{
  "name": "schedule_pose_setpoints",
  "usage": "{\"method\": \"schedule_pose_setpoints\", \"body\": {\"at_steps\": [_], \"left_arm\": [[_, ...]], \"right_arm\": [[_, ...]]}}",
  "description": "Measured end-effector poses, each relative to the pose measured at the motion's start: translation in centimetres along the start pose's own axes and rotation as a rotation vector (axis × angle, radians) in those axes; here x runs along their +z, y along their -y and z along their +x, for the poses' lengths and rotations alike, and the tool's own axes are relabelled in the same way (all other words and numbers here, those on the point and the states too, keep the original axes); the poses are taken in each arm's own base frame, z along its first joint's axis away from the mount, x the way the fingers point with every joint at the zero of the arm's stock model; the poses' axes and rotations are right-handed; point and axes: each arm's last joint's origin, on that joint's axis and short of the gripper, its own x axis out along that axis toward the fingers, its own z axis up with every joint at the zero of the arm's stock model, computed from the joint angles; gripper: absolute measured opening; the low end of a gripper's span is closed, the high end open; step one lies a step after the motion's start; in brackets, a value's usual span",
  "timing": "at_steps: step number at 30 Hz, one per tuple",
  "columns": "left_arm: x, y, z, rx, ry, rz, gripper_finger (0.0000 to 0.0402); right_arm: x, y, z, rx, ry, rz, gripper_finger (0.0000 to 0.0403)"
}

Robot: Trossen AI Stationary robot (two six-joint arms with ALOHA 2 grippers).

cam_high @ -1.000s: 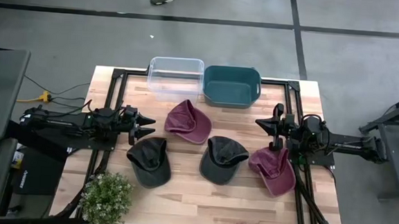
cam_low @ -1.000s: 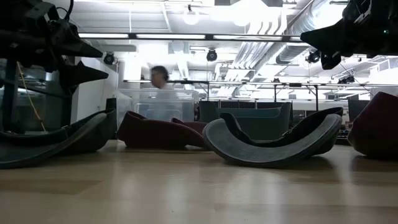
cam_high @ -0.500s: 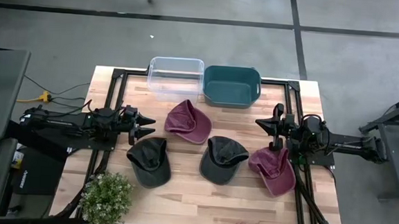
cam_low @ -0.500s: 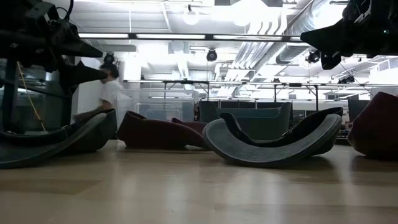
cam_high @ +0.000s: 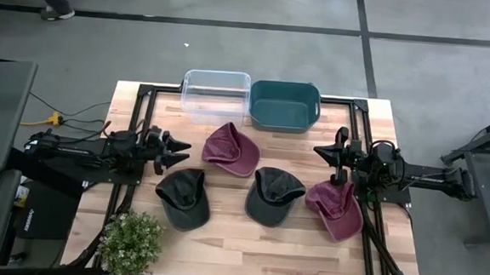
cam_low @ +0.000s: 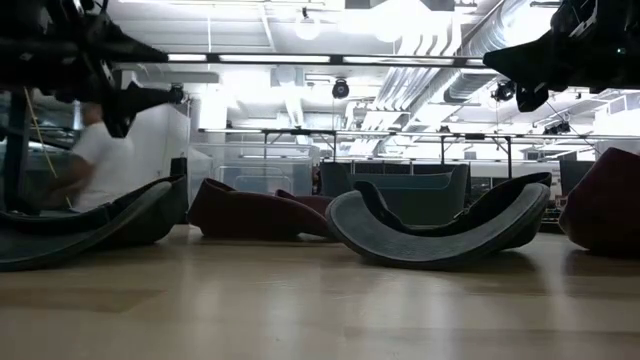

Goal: Pick & Place hat
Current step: Put the left black cap into the transparent bin

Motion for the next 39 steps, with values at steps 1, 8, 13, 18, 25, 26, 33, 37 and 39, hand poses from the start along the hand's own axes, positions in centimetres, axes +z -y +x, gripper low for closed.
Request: {"method": "schedule_pose_setpoints", "body": {"at_steps": [1,8,13,18,25,26,33,37,39], "left_arm": [[0.1,0.1,0.0,-0.01,0.008,-0.009,0.0246],[0.5,0.5,0.0,-0.07,0.041,-0.068,0.0246],[0.8,0.8,0.0,-0.09,-0.03,-0.057,0.0246],[2.0,1.5,0.1,0.049,-0.125,-0.042,0.0246],[3.9,2.6,0.8,0.269,-0.259,-0.088,0.0246],[4.0,2.7,1.0,0.293,-0.286,-0.095,0.0246],[4.2,3.2,2.7,0.475,-0.467,-0.194,0.0246],[3.9,3.2,4.1,0.598,-0.549,-0.252,0.0246],[3.5,3.1,4.7,0.632,-0.604,-0.251,0.0246]], "right_arm": [[0.0,0.0,0.0,0.0,0.0,0.0,0.0001],[0.0,0.0,0.0,0.0,0.0,0.0,0.0001],[0.0,0.0,0.0,0.0,0.0,0.0,0.0001],[0.0,0.0,0.0,0.0,0.0,0.0,0.0001],[0.0,0.0,0.0,0.0,0.0,0.0,0.0001],[0.0,0.0,0.0,0.0,0.0,0.0,0.0001],[0.0,0.0,0.0,0.0,0.0,0.0,0.0001],[0.0,0.0,0.0,0.0,0.0,0.0,0.0001],[0.0,0.0,0.0,0.0,0.0,0.0,0.0001]]}}
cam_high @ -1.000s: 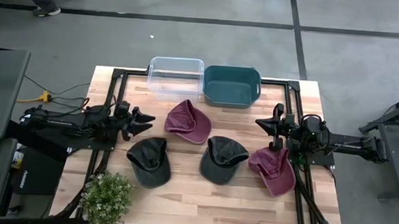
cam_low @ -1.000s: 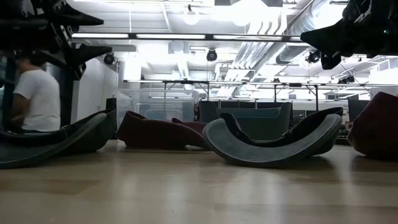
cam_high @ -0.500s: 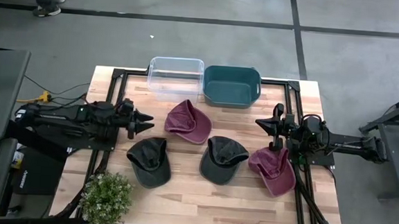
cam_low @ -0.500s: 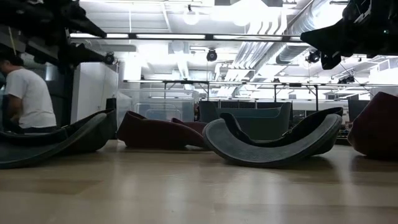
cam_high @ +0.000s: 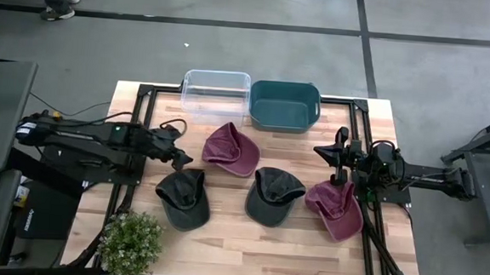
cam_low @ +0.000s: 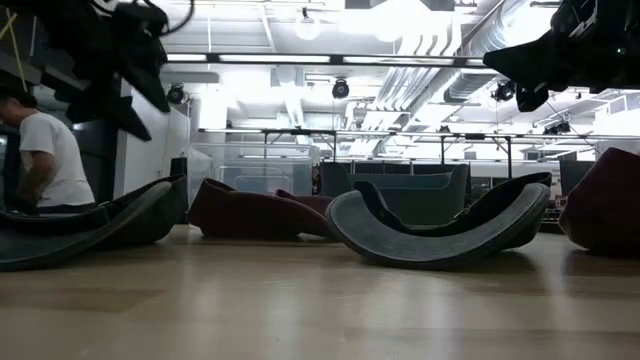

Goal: Pick & Place hat
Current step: Put the left black cap into the transparent bin

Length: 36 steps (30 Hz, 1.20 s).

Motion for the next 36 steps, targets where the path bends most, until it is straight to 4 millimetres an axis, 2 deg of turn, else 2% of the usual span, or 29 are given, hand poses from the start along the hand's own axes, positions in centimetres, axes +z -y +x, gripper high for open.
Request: {"method": "schedule_pose_setpoints", "body": {"at_steps": [9,15,18,26,36], "left_arm": [[1.0,1.5,1.9,0.034,-0.134,0.085,0.0246],[3.1,0.5,2.7,0.077,-0.061,-0.174,0.0246],[3.4,0.5,3.0,0.056,-0.069,-0.274,0.0246],[3.3,0.6,5.2,0.103,-0.135,-0.477,0.0246],[1.8,1.2,7.8,0.159,-0.296,-0.512,0.0246]], "right_arm": [[0.0,0.0,0.0,0.0,-0.001,0.0,0.0001],[0.0,0.0,0.0,0.0,0.0,0.0,0.0001],[0.0,0.0,0.0,0.0,0.0,0.0,0.0001],[0.0,0.0,0.0,0.0,0.0,0.0,0.0001],[0.0,0.0,0.0,0.0,0.0,0.0,0.0001]]}}
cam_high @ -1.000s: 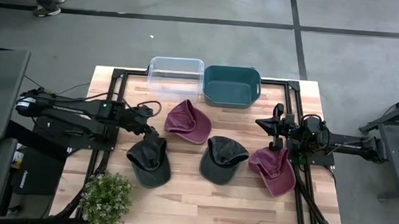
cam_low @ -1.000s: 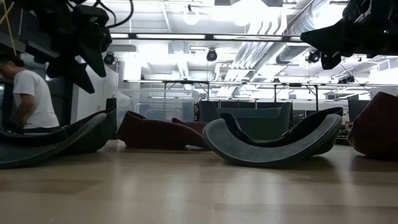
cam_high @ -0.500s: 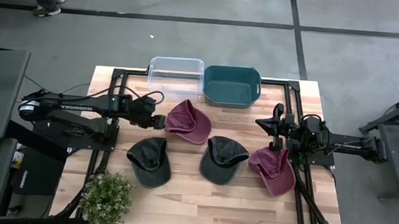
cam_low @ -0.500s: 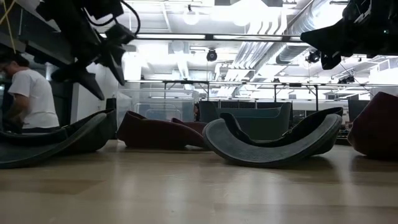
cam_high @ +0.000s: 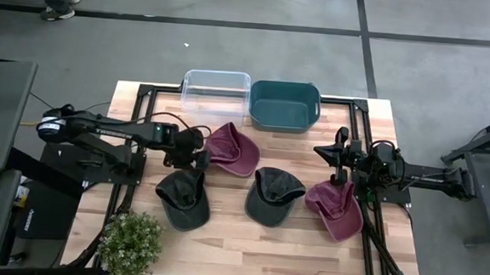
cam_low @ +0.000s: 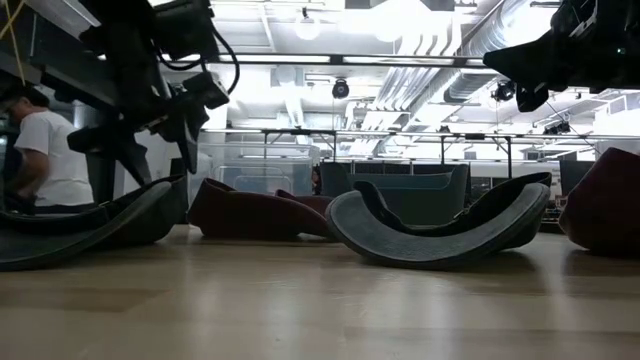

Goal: Pick & Place hat
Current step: Put the left black cap into the transparent bin

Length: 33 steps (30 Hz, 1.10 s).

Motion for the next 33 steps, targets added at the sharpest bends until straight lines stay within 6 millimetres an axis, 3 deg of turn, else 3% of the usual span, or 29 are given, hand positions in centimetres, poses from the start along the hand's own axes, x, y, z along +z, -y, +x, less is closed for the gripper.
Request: {"method": "schedule_pose_setpoints", "body": {"at_steps": [13,23,33], "left_arm": [[-1.7,1.1,0.0,-0.026,0.033,0.01,0.0246],[-1.3,2.2,2.6,0.112,0.015,0.004,0.0246],[-1.3,2.7,2.9,0.164,0.006,0.021,0.0236]], "right_arm": [[0.0,0.0,0.0,0.0,0.0,0.0,0.0001],[0.0,0.0,0.0,0.0,-0.004,0.0,0.0001],[-0.1,0.0,0.0,0.0,-0.007,0.0,0.0001]]}}
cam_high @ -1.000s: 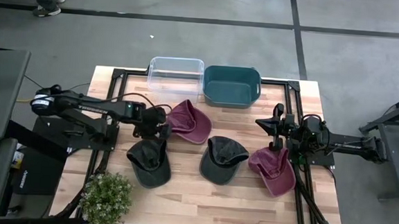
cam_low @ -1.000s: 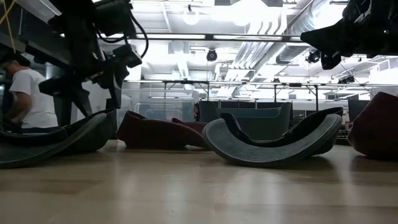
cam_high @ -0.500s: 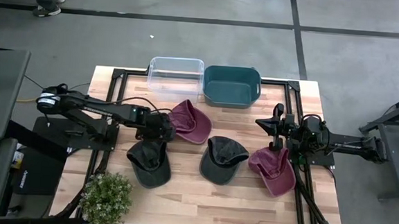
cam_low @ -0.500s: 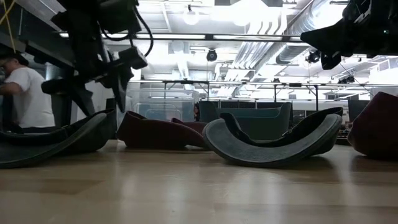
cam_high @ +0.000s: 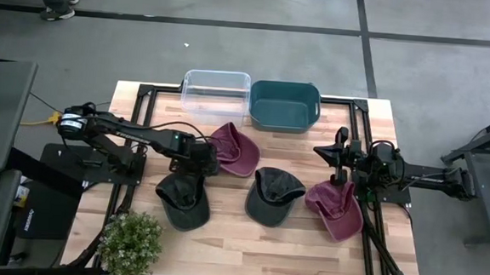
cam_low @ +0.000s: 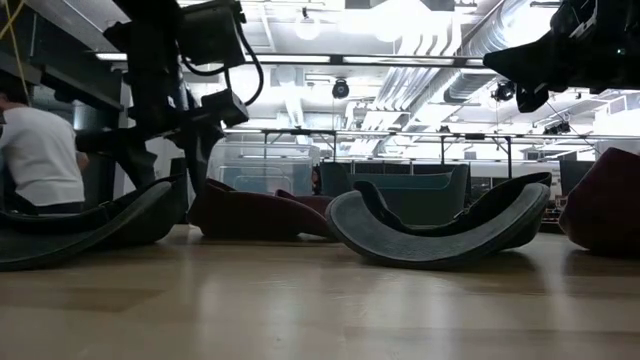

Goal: Pick & Place hat
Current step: Put the left black cap into the transparent bin

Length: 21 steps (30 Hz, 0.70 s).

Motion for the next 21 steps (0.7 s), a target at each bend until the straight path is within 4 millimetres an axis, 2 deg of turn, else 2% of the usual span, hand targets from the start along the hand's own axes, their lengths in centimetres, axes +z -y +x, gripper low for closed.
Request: {"method": "schedule_pose_setpoints", "body": {"at_steps": [10,17,21], "left_arm": [[-0.1,-0.14,0.0,0.011,-0.032,0.036,0.0123],[-0.11,-0.15,0.0,0.012,-0.034,0.08,0.0018],[-0.11,-0.15,0.0,0.011,-0.033,0.103,0.001]], "right_arm": [[0.0,0.0,0.0,0.0,0.0,0.0,0.0001],[0.0,0.0,0.0,0.0,0.0,0.0,0.0001],[0.0,0.0,0.0,0.0,0.0,0.0,0.0001]]}}
